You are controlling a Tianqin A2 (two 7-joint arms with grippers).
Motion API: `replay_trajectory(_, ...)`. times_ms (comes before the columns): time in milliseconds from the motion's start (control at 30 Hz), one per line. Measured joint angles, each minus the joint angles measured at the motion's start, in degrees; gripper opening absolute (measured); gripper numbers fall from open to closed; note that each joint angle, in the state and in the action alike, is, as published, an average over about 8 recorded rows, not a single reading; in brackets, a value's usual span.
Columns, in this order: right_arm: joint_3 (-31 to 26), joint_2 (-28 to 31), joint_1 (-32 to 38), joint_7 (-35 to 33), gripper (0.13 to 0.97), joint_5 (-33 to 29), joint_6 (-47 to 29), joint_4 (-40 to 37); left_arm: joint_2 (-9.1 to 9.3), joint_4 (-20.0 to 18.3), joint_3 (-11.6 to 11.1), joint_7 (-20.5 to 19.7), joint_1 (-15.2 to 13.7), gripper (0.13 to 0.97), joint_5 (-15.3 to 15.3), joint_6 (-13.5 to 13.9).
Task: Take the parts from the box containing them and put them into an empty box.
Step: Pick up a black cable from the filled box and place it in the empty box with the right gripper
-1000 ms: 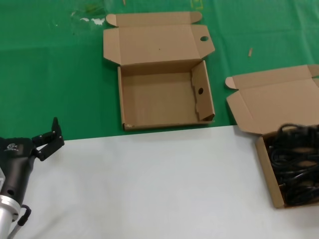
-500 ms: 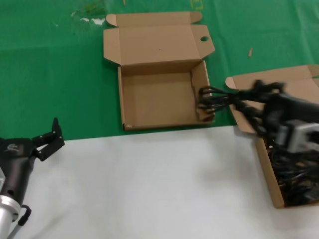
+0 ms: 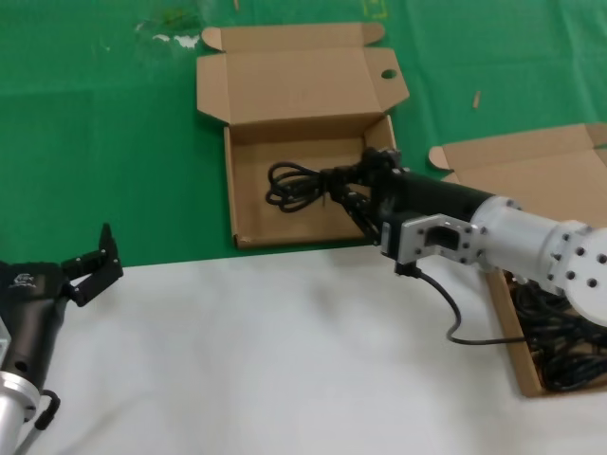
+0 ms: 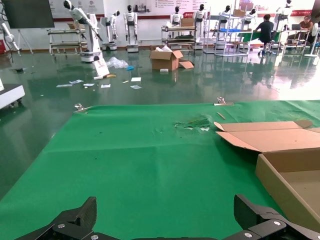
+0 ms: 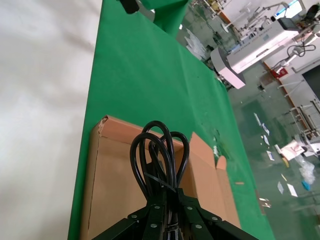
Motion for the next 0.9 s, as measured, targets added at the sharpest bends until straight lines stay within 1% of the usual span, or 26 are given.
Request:
replay_trajectory(167, -1.3, -2.5, 2.4, -3.2, 0.164, 1.2, 0.6, -4.8, 0.0, 0.0, 0.0, 0.0, 0.0, 0.966, 0.0, 0.0)
replay_trajectory(400, -1.5, -2.9, 2.7, -3.7, 0.164, 1.4, 0.7, -5.6, 0.0, 0.0, 0.0, 0.0, 0.0, 0.966, 0.0, 0.0)
replay_trajectory(700, -1.5, -2.9, 2.8, -3.7, 0.228, 1.4, 0.7, -5.6, 0.0, 0.0, 0.0, 0.0, 0.0, 0.966, 0.0, 0.0)
replay_trajectory(900, -1.5, -2.9, 2.8, -3.7, 0.321, 1.4, 0.7, -5.6, 0.0, 0.0, 0.0, 0.0, 0.0, 0.966, 0.0, 0.0)
